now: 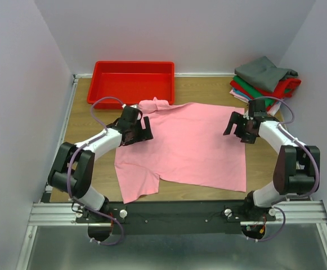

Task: Fold and stack the t-shirts
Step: Fold the tshirt

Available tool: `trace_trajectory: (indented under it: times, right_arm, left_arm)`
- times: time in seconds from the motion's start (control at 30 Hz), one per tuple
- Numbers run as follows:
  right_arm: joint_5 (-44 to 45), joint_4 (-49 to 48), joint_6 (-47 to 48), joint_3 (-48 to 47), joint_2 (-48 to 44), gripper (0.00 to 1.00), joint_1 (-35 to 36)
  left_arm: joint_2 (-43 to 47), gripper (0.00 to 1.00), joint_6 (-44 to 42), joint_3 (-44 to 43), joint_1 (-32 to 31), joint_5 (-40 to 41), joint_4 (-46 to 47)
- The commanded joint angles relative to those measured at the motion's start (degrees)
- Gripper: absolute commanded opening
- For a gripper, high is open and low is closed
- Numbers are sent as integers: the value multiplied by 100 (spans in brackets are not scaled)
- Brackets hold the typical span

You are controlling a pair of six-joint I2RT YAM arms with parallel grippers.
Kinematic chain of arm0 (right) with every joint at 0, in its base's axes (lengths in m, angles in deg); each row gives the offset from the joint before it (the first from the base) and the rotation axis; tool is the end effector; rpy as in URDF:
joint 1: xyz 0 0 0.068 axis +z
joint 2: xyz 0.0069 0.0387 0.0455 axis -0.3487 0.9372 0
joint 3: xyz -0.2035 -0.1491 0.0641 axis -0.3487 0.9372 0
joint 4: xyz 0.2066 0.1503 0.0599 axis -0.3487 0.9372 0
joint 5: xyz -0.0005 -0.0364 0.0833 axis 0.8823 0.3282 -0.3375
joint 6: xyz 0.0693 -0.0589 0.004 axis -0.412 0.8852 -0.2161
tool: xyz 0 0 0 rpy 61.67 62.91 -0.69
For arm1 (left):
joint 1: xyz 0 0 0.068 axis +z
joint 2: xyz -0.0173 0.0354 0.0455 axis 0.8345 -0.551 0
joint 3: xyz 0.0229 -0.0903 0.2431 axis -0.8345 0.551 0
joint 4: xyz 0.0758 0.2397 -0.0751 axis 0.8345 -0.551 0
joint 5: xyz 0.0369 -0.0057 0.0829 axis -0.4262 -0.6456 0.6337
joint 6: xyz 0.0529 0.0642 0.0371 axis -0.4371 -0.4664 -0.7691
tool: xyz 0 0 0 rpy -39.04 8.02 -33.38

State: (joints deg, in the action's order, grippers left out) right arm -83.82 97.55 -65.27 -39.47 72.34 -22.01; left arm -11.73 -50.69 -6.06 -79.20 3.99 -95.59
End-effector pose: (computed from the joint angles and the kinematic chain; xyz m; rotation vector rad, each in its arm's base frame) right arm 0.3239 0.0010 0.1467 0.4446 2.5959 0.2715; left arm 0.3126 -0.1337 0.1455 -0.2359 2.5026 -0.4709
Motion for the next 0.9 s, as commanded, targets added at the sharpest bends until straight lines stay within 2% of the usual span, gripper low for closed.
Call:
trace_trajectory:
  times: [0.0,0.4,0.87]
  right_arm:
    - [155,150,-14,-122,269,100,-15]
    - [586,237,-84,-649,1209,100,-15]
    - [1289,589,-225,-1860,2448,100,-24]
  left_arm:
    - [-387,96,26,-43,-13,-220,323]
    - [-1459,97,-317,-755,-4,-27,148]
    - [-2654,98,-712,-2406,48,457,-520]
